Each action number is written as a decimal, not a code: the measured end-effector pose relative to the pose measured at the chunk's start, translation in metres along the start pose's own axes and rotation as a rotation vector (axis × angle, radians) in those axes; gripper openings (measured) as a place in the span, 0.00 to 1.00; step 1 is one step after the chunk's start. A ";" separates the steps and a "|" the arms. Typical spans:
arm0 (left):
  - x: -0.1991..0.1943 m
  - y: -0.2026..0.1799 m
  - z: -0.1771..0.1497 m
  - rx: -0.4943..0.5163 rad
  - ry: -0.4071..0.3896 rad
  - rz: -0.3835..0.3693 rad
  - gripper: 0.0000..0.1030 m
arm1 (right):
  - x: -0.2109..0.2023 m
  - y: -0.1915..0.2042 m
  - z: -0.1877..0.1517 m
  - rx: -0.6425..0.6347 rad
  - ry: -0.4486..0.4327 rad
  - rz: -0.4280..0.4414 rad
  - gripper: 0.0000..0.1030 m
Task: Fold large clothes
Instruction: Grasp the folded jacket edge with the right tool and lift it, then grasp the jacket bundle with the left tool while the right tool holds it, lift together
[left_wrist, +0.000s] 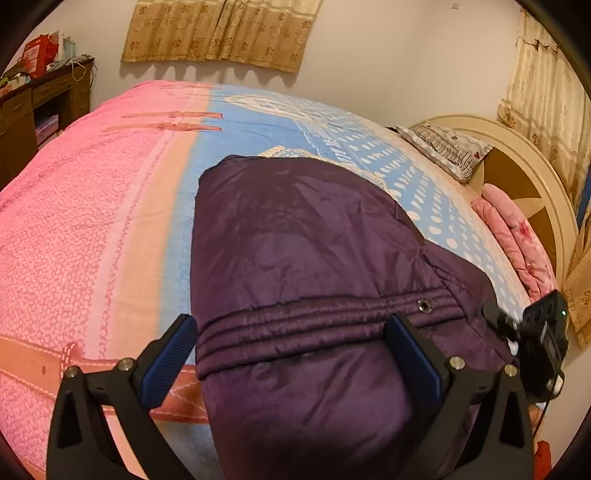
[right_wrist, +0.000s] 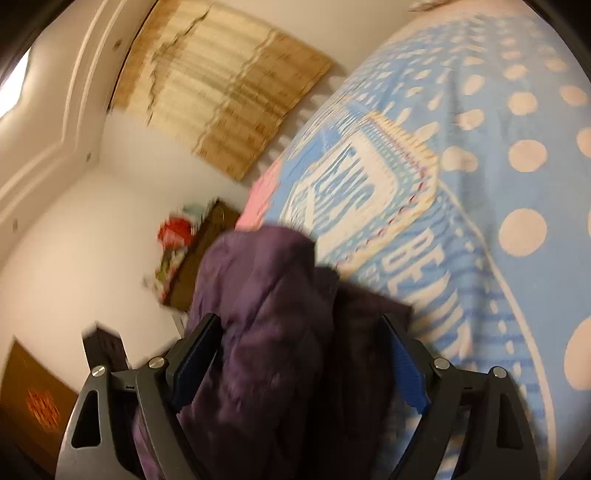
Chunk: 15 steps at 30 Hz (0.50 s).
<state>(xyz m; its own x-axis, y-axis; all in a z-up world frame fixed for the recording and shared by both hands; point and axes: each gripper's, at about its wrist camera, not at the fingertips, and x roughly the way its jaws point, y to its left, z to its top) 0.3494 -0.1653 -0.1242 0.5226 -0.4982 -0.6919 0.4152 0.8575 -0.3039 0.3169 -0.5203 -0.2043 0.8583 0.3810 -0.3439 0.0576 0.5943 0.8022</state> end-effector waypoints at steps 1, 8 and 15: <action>0.001 0.001 0.001 -0.005 0.006 -0.009 1.00 | 0.005 0.000 0.000 0.004 -0.005 0.001 0.84; 0.007 0.022 -0.001 -0.040 0.044 -0.140 1.00 | 0.022 0.019 -0.012 -0.150 0.097 -0.009 0.85; 0.008 0.026 -0.003 -0.029 0.032 -0.192 1.00 | 0.025 0.015 -0.013 -0.149 0.092 -0.036 0.89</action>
<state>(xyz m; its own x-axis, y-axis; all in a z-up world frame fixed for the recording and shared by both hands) 0.3620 -0.1469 -0.1397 0.4119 -0.6493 -0.6394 0.4834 0.7505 -0.4507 0.3323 -0.4921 -0.2072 0.8065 0.4167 -0.4195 0.0054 0.7043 0.7099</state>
